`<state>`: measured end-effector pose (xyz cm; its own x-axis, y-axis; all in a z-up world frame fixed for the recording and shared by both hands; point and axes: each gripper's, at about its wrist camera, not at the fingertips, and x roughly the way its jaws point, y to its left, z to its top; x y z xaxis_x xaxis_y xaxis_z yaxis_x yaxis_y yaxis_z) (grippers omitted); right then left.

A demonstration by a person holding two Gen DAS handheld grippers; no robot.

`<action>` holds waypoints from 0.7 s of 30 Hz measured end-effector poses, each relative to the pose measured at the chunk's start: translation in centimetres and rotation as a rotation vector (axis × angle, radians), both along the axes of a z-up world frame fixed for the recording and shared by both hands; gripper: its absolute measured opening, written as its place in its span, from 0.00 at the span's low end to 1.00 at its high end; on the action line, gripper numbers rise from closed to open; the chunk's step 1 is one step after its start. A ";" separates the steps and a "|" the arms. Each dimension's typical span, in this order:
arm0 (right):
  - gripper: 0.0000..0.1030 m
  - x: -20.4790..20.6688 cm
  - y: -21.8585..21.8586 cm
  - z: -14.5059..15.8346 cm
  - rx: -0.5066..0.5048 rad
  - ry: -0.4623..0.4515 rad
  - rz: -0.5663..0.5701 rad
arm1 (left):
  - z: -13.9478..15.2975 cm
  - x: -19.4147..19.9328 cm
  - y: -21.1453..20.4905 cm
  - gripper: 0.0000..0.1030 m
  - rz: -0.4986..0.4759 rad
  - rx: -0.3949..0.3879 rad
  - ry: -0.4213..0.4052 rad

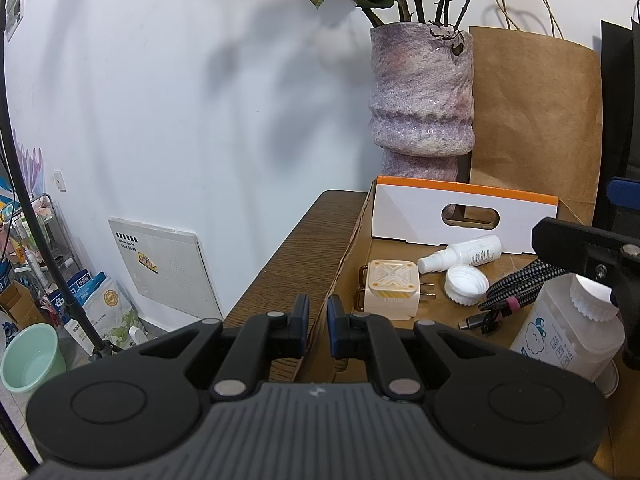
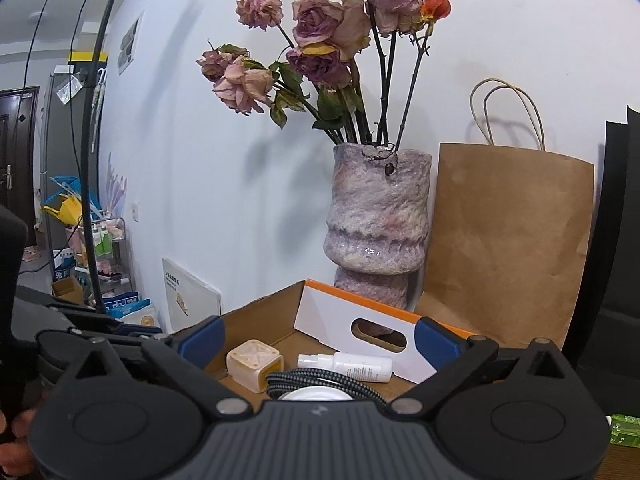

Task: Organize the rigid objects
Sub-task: 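Move the right tool to the green spray bottle on the table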

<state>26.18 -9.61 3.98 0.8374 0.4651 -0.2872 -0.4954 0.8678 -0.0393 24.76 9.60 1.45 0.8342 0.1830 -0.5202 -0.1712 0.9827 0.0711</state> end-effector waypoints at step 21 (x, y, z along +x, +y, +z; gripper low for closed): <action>1.00 0.4 -1.7 0.6 0.037 -0.021 -0.073 | 0.0 0.0 0.0 0.10 0.000 0.001 0.000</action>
